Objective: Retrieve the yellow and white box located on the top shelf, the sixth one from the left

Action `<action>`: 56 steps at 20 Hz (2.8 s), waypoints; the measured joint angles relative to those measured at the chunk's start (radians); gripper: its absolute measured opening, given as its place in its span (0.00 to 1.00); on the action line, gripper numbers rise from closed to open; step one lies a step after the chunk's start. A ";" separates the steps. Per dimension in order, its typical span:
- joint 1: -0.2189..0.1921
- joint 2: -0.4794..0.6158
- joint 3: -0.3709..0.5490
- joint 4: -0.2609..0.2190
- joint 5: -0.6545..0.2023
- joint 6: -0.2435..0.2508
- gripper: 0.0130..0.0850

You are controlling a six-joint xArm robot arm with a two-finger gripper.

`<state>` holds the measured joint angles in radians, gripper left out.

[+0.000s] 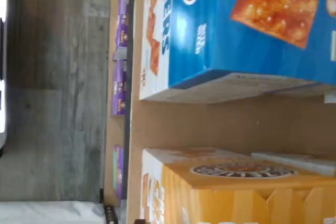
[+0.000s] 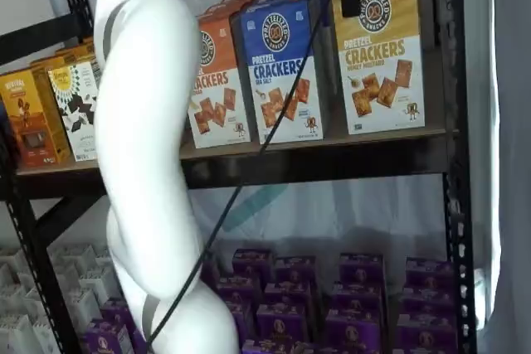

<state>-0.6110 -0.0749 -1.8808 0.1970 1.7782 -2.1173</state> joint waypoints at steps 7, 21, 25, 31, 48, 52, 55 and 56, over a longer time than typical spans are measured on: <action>0.019 -0.003 0.007 -0.038 0.013 0.006 1.00; 0.024 -0.004 0.002 -0.062 0.028 0.003 1.00; 0.024 -0.008 0.006 -0.066 0.029 0.003 1.00; 0.020 -0.009 0.003 -0.063 0.034 0.000 0.83; 0.006 -0.010 -0.008 -0.058 0.045 -0.010 0.67; 0.003 -0.004 -0.019 -0.052 0.060 -0.010 0.67; -0.002 0.006 -0.039 -0.042 0.082 -0.009 0.67; -0.004 0.006 -0.043 -0.039 0.086 -0.009 0.67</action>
<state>-0.6149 -0.0688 -1.9239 0.1575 1.8644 -2.1259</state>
